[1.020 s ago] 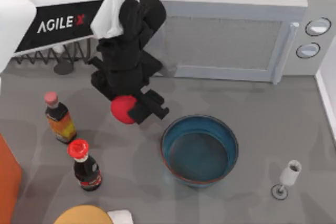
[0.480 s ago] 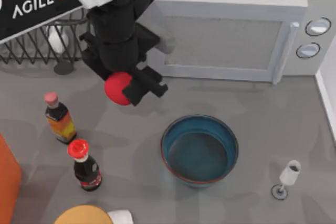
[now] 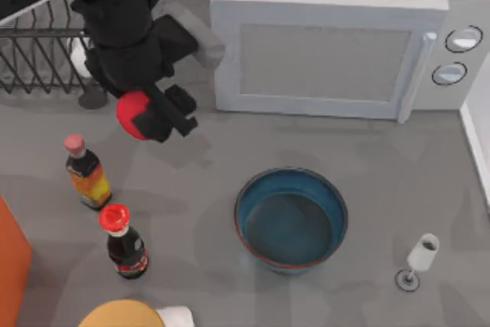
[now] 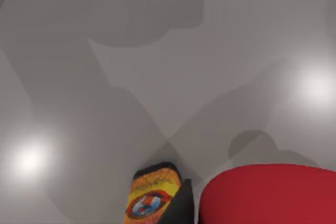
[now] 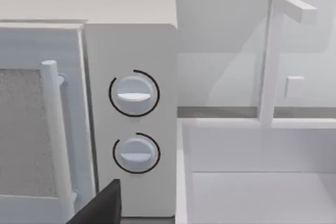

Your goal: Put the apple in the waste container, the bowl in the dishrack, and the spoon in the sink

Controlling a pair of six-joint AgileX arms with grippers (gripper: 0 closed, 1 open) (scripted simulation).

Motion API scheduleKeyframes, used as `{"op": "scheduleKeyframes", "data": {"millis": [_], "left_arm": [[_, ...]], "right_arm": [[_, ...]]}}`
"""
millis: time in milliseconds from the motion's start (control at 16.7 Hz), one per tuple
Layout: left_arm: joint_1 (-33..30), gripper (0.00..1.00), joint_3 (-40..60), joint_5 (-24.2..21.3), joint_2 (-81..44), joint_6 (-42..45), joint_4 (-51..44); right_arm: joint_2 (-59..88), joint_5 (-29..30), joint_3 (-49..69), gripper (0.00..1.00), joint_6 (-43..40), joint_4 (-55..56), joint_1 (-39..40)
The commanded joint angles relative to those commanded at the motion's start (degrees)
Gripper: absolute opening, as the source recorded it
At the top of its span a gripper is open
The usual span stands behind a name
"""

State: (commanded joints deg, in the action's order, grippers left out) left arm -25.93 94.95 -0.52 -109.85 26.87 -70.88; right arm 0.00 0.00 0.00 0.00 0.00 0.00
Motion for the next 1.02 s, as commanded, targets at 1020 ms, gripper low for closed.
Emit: {"op": "scheduleKeyframes", "data": {"millis": [1020], "left_arm": [[35.59,0.0,-24.99,-0.86,33.27,72.32,-7.32]], "right_arm": [[0.0,0.0,0.0,1.0,0.0,0.0,0.0]]}}
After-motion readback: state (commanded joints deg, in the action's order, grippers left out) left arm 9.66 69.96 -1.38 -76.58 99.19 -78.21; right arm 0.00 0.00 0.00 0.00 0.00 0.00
